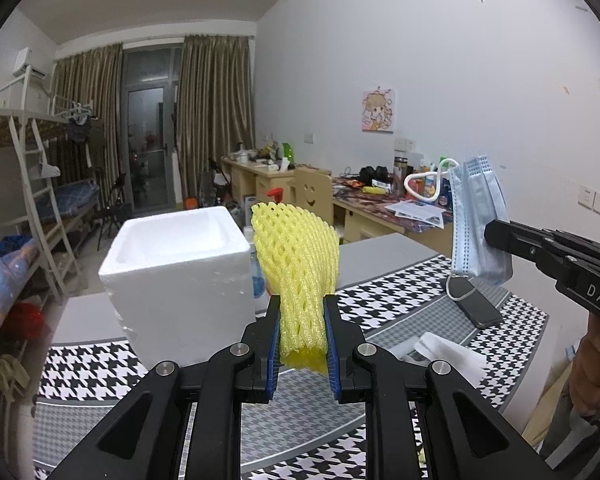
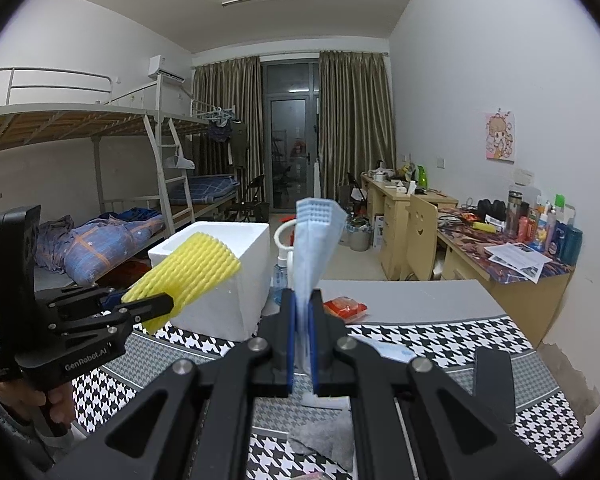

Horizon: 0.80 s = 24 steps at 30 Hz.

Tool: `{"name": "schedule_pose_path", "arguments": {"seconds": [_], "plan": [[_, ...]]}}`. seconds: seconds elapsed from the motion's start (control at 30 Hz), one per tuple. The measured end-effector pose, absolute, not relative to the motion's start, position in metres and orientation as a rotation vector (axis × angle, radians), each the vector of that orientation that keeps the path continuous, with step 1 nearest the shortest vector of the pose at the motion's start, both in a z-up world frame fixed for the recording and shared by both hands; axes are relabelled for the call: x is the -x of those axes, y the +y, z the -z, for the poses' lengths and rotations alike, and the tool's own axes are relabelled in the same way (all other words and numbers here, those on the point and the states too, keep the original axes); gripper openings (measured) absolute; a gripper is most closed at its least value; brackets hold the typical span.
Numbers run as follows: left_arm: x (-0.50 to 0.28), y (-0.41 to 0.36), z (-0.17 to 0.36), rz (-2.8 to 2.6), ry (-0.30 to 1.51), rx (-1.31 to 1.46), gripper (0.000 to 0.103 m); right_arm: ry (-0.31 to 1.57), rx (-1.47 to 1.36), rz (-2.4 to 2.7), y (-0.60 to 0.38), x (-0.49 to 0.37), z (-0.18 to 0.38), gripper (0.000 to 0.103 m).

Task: Organize soft objects
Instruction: 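Carry the yellow net and the mask over the white foam box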

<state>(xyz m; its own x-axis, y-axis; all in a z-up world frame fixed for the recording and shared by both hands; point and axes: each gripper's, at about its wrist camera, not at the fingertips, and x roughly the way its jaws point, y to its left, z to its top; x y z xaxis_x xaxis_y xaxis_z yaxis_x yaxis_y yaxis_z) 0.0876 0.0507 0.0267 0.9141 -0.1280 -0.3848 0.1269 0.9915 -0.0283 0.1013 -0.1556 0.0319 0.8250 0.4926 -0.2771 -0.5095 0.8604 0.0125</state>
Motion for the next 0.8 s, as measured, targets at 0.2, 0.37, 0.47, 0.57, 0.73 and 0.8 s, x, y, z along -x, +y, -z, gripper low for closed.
{"name": "schedule_pose_path", "arguments": {"seconds": [0.2,0.37,0.47,0.57,0.73,0.8], "plan": [[-0.086,0.061,-0.032,0.103,0.383,0.001,0.020,0.271,0.073,-0.563,-0.146,-0.105,-0.035,0.009],[-0.087,0.064,-0.035,0.083,0.371,0.000,0.020,0.261,0.079,-0.577,-0.140,-0.107,-0.037,0.009],[-0.088,0.068,-0.038,0.073,0.364,0.002,0.020,0.261,0.075,-0.587,-0.139,-0.109,-0.038,0.009],[-0.089,0.072,-0.039,0.059,0.359,-0.001,0.020,0.259,0.076,-0.591,-0.138,-0.111,-0.038,0.009],[-0.092,0.077,-0.041,0.043,0.348,-0.001,0.020,0.260,0.074,-0.596,-0.134,-0.114,-0.040,0.009],[-0.093,0.078,-0.043,0.039,0.344,0.004,0.020,0.258,0.077,-0.601,-0.131,-0.114,-0.041,0.009]]}}
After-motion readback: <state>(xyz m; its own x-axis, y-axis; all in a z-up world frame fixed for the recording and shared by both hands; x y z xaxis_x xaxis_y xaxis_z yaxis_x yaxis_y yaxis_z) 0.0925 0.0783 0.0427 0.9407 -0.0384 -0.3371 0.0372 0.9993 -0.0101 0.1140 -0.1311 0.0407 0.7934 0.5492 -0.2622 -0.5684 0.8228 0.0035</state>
